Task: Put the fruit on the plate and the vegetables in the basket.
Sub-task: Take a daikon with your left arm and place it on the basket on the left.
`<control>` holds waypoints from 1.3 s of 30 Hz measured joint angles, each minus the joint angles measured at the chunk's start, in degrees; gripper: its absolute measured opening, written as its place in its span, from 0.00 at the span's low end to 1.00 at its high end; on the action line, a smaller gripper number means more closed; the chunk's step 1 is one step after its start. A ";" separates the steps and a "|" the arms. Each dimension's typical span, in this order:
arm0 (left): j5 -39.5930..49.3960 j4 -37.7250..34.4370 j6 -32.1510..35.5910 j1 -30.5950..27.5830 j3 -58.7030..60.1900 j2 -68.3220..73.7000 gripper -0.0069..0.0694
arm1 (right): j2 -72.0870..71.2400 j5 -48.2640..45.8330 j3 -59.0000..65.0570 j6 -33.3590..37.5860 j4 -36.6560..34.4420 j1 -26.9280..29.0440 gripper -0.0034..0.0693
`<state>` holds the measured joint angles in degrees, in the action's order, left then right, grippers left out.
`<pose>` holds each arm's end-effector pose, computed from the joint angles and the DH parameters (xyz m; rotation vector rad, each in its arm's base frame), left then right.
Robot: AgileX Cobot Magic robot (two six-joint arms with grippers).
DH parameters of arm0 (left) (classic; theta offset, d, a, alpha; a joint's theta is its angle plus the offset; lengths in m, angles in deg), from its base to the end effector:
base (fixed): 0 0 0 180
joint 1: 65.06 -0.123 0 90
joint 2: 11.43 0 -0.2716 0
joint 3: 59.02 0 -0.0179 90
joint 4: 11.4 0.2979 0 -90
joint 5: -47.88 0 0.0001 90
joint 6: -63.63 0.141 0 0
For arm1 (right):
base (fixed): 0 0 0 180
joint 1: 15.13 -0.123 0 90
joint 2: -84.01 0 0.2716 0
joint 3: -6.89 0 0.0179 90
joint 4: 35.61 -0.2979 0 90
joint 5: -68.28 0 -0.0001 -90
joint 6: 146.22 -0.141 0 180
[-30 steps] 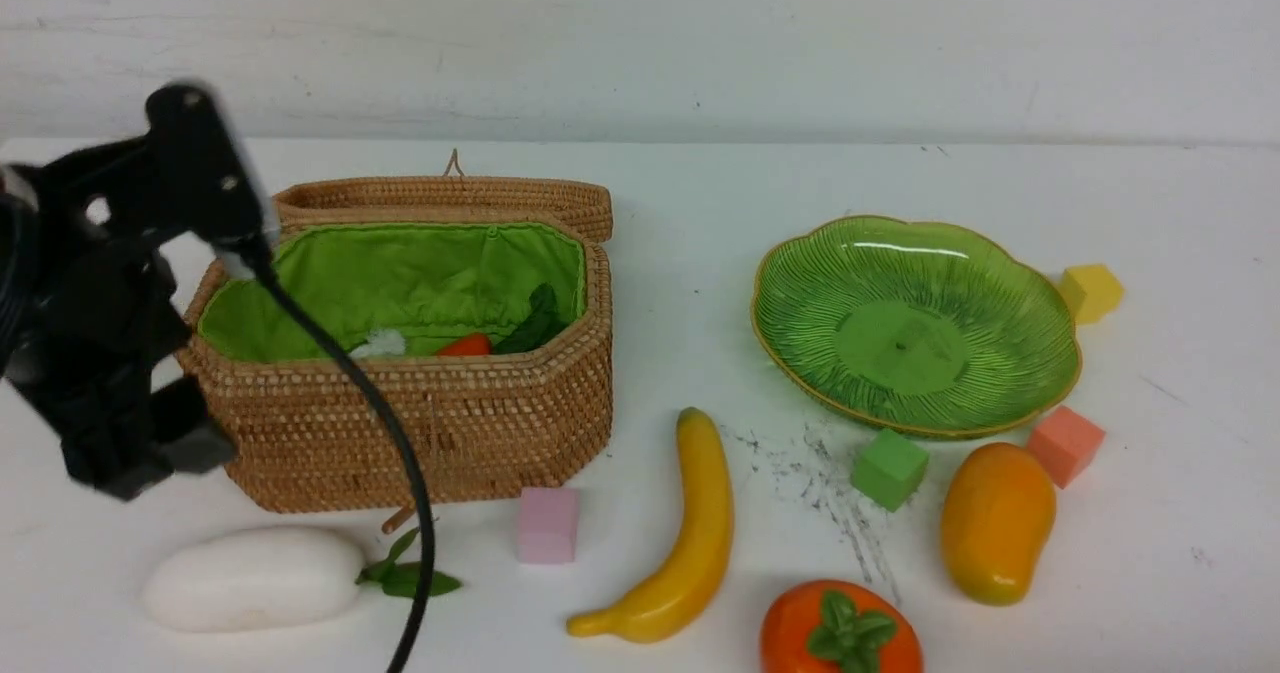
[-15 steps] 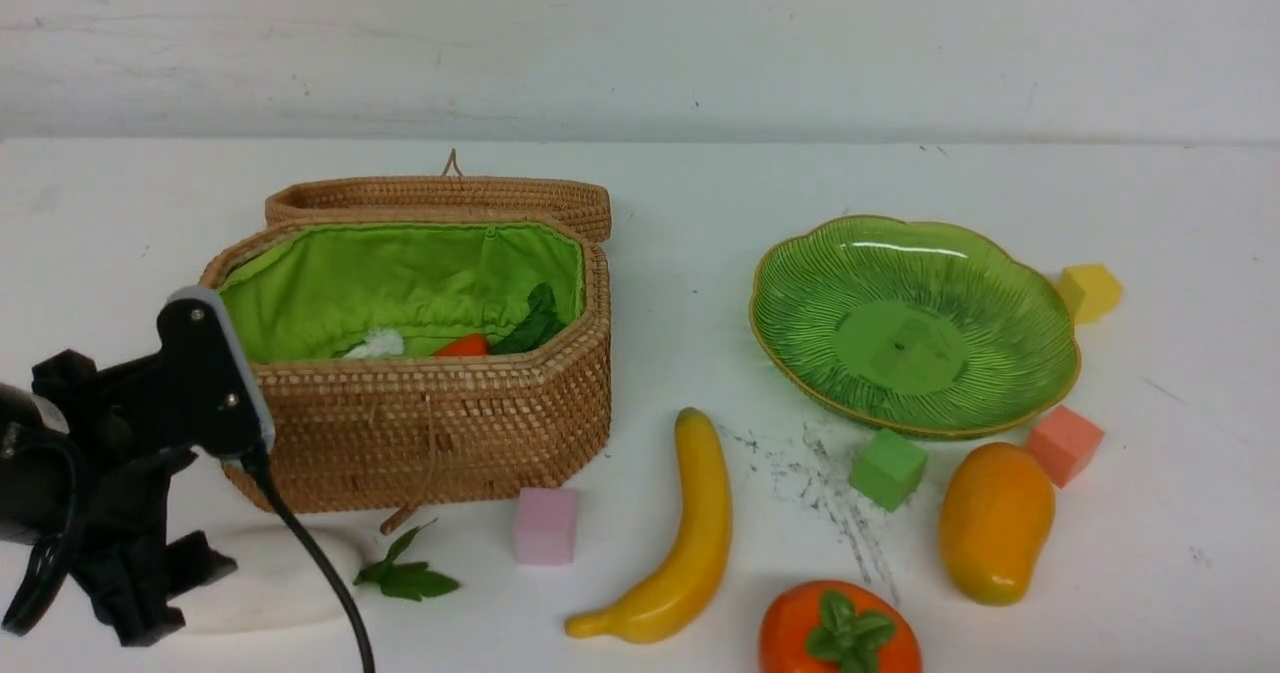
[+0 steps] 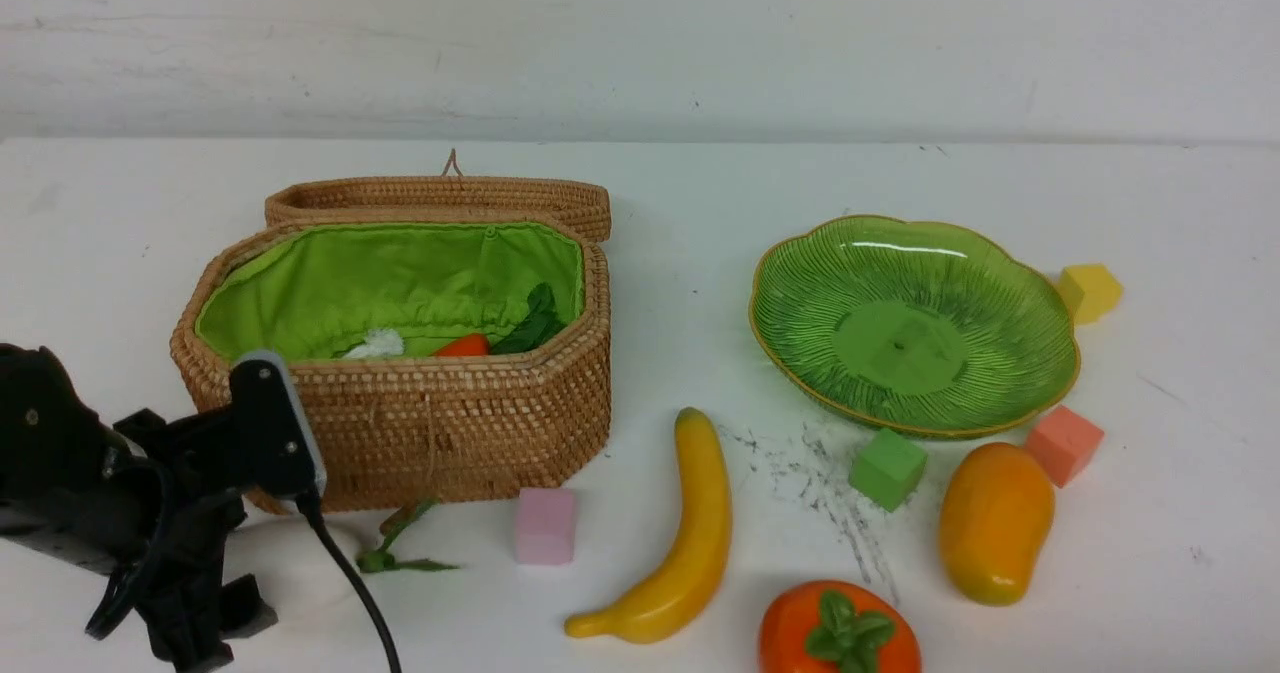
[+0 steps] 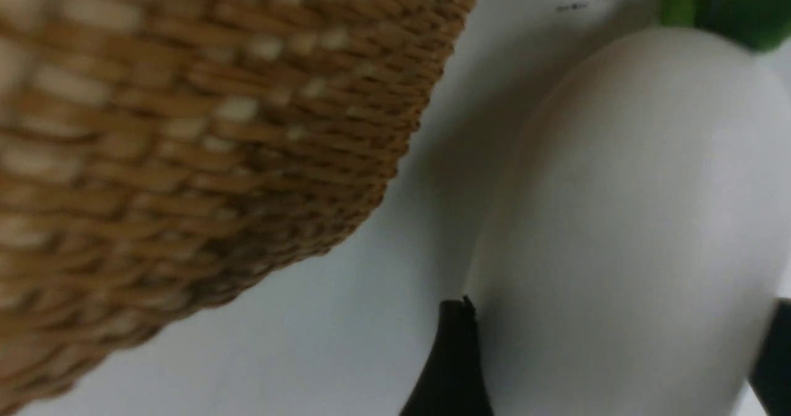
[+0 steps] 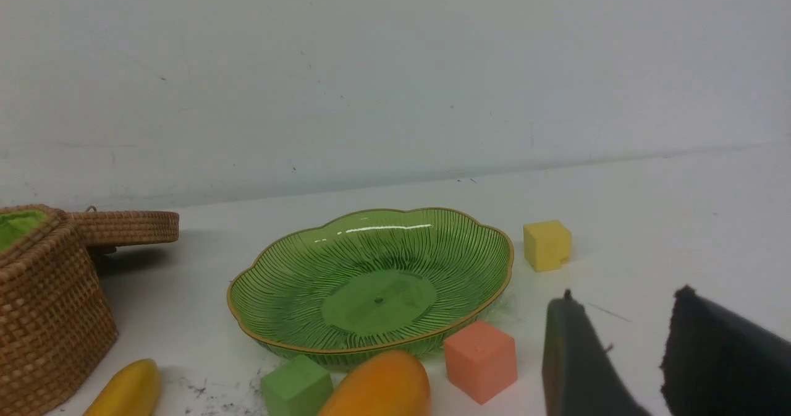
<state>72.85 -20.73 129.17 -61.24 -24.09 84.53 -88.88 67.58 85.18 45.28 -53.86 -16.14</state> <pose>0.3218 -0.0312 0.0835 1.3980 2.3387 0.1809 0.1666 0.0035 0.2079 0.0722 1.5014 0.1118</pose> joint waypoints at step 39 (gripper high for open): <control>20.80 -9.68 -0.96 1.00 0.16 -25.35 0.79 | 0.00 0.00 0.00 0.00 0.00 0.00 0.38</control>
<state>93.66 -30.41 128.20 -60.23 -23.93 59.19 -88.88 67.58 85.18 45.28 -53.86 -16.14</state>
